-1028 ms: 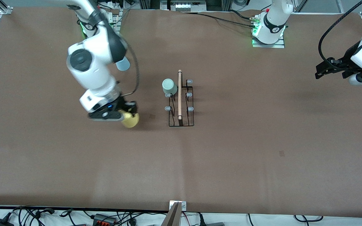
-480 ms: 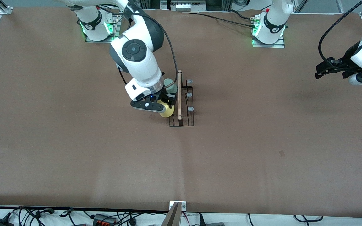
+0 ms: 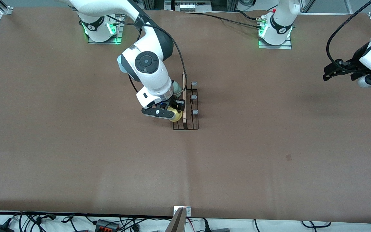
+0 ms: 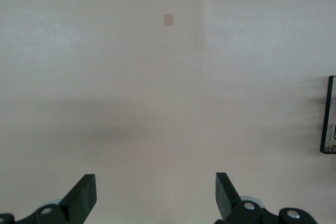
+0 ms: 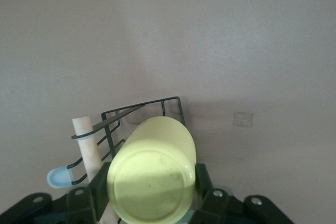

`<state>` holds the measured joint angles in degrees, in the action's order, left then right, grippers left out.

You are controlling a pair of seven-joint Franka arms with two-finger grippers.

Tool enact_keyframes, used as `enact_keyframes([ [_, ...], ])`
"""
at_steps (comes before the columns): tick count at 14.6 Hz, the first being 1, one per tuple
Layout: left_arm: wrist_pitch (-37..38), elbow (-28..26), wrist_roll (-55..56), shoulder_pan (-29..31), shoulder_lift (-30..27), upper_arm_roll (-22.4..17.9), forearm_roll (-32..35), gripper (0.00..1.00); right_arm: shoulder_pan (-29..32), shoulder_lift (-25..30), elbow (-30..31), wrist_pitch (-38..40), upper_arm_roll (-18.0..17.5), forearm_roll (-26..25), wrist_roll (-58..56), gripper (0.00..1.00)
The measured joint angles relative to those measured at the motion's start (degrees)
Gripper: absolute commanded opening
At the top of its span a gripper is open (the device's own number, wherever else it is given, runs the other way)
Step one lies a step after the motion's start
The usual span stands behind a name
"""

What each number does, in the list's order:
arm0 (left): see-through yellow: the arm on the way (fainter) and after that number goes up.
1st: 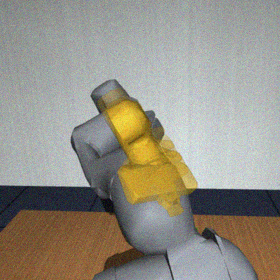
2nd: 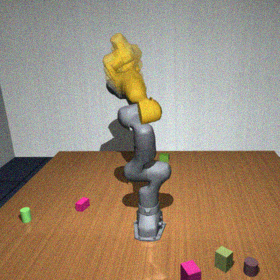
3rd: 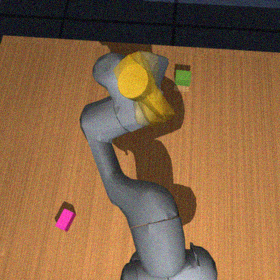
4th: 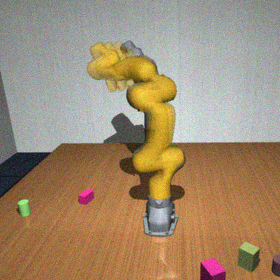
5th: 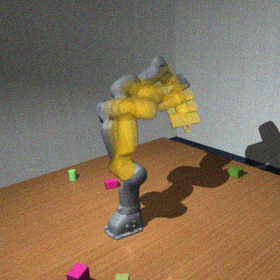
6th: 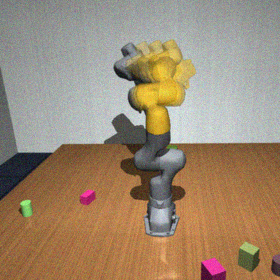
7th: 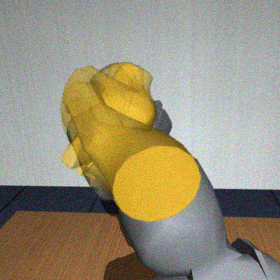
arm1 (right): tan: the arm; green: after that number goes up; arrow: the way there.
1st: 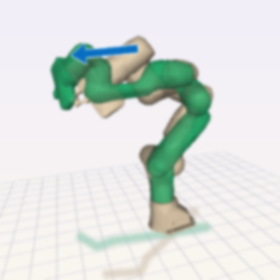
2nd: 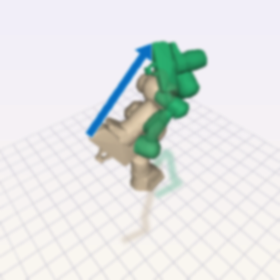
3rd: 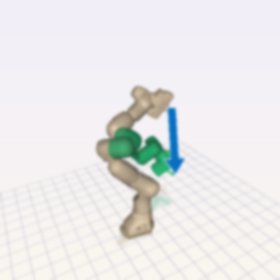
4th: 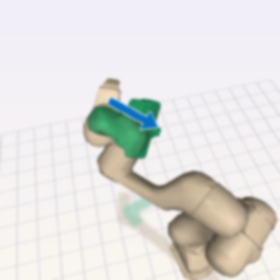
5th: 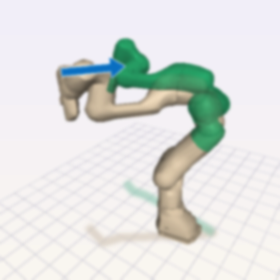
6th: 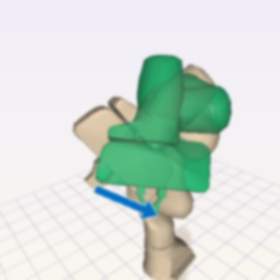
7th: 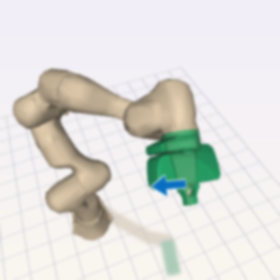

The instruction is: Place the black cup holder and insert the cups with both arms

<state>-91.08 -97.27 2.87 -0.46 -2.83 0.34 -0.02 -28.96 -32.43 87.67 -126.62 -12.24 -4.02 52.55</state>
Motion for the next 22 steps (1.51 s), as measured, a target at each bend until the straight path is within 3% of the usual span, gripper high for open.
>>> enact_keyframes([
  [4,0.0,0.0,0.0,0.0,0.0,0.0,0.0,1.00,1.1,0.8,-0.5,0.0,0.9,0.0,-1.0,1.00],
  [7,0.0,0.0,0.0,0.0,0.0,0.0,0.0,1.00,5.8,6.2,-0.5,5.1,1.4,-0.1,-4.6,1.00],
  [13,0.0,0.0,0.0,0.0,0.0,0.0,0.0,1.00,28.3,23.8,2.9,21.1,2.2,-0.1,-24.8,1.00],
  [15,0.0,0.0,0.0,0.0,0.0,0.0,0.0,1.00,32.4,27.0,3.6,24.7,4.5,0.0,-31.4,1.00],
  [19,0.0,0.0,0.0,-0.1,0.0,0.0,0.0,1.00,33.9,29.2,3.1,30.7,12.5,2.4,-38.3,1.00],
  [22,0.0,0.0,0.0,-0.1,0.0,0.0,0.0,1.00,35.6,29.2,2.4,33.7,13.6,6.9,-40.2,1.00],
])
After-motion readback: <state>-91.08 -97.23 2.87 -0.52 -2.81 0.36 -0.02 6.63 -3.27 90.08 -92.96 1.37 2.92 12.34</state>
